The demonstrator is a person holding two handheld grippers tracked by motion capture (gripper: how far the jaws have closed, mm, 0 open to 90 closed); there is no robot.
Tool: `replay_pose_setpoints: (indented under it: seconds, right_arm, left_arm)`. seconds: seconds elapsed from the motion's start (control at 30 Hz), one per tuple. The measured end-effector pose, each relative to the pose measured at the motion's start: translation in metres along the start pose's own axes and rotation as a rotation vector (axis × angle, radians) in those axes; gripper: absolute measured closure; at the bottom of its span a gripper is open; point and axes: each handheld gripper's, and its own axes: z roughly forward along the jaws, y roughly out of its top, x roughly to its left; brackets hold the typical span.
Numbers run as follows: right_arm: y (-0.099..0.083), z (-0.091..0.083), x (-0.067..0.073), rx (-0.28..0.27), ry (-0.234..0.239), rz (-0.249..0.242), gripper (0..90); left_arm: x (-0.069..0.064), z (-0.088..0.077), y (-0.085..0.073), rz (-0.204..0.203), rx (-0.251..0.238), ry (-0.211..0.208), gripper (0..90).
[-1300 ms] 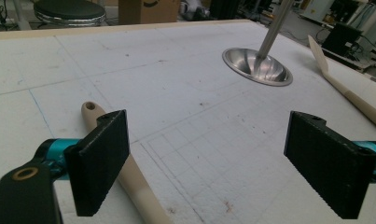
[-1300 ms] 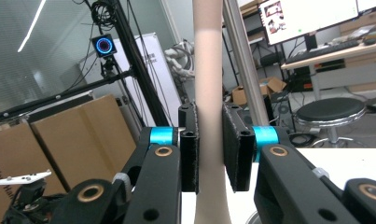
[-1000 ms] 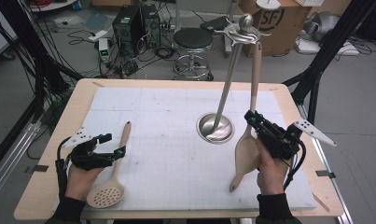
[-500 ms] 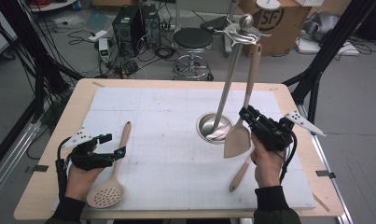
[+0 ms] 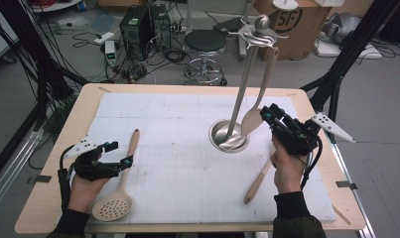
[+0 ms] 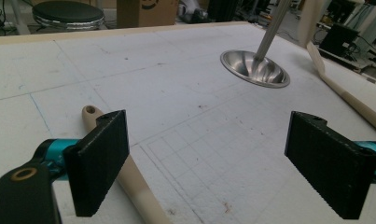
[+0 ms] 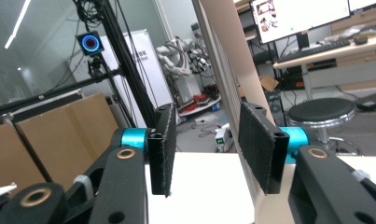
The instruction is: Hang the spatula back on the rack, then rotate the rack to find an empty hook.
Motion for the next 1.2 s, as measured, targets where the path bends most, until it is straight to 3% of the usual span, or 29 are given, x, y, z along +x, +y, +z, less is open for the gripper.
replay_pose_setpoints:
  seconds: [0.27,0.5,0.67,0.93,1.07,1.2]
  right_arm:
    - [0.014,0.000,0.007,-0.049,0.037,-0.007,54.3]
    - [0.023,-0.006,0.010,-0.098,0.027,-0.020,55.0]
    - [0.027,-0.007,0.008,-0.122,0.032,0.013,55.0]
    - [0.035,0.001,0.005,-0.166,0.043,0.042,55.6]
    - [0.046,0.008,0.002,-0.207,0.053,0.067,59.2]
    - [0.057,0.015,0.002,-0.226,0.041,0.036,67.1]
  left_arm:
    - [0.003,0.002,0.001,-0.006,-0.010,0.008,14.3]
    - [0.007,0.007,0.004,-0.014,-0.030,0.006,14.3]
    - [0.009,0.006,0.004,-0.026,-0.052,0.007,14.7]
    - [0.009,0.010,0.007,-0.025,-0.041,0.007,15.1]
    - [0.008,0.011,0.008,-0.016,-0.041,0.004,15.1]
    - [0.008,0.011,0.008,-0.018,-0.031,0.001,15.1]
